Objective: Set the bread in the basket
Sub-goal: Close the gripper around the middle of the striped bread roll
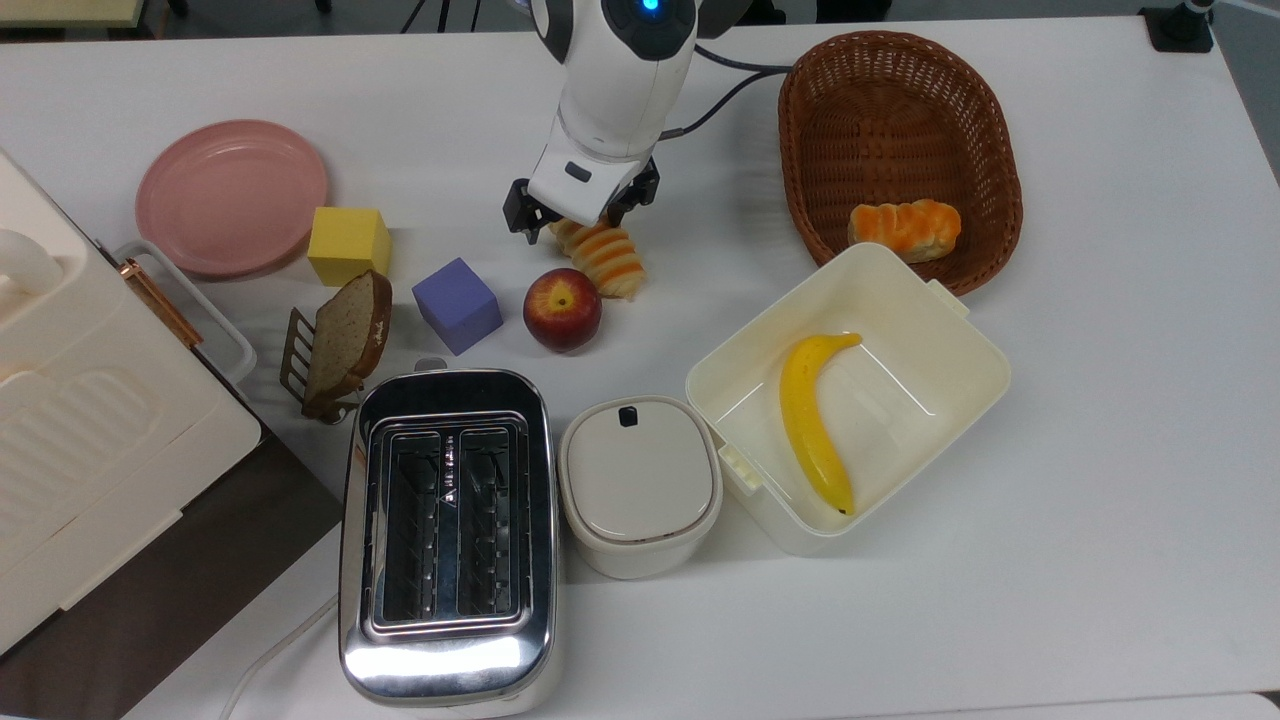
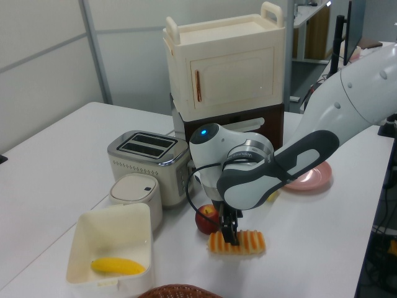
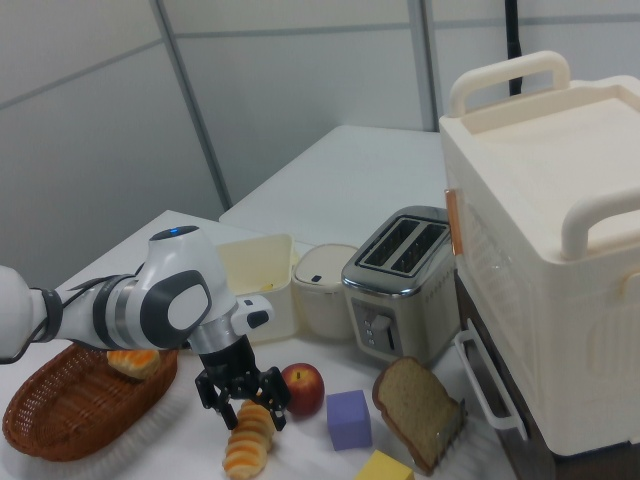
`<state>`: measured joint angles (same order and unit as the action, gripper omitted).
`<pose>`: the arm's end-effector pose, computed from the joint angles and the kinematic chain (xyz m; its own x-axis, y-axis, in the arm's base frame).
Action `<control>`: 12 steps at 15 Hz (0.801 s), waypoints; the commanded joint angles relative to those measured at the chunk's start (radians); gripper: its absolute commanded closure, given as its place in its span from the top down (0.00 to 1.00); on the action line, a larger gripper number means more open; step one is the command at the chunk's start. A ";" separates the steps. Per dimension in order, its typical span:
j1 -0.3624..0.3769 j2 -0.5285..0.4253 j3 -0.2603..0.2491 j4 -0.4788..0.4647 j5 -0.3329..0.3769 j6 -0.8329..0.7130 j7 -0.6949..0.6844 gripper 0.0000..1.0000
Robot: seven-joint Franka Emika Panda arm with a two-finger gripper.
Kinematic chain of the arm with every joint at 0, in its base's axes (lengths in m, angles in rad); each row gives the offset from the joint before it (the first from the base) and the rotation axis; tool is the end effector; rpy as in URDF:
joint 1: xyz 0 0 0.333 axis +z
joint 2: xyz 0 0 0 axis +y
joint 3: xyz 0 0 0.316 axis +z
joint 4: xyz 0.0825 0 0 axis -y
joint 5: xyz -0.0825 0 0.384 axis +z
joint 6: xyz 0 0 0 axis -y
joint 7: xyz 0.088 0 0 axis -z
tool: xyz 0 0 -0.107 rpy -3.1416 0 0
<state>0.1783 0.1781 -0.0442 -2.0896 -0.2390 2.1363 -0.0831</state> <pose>0.5549 0.0649 0.3297 0.9292 0.3337 -0.1587 0.3593 -0.9164 0.1766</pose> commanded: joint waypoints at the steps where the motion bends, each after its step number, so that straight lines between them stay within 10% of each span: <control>1: 0.000 -0.060 0.015 -0.033 -0.009 -0.024 0.023 1.00; 12: 0.006 -0.045 0.035 -0.047 -0.006 0.020 0.057 1.00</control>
<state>0.1817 0.1571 -0.0122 -2.1042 -0.2390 2.1318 -0.0501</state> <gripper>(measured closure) 0.000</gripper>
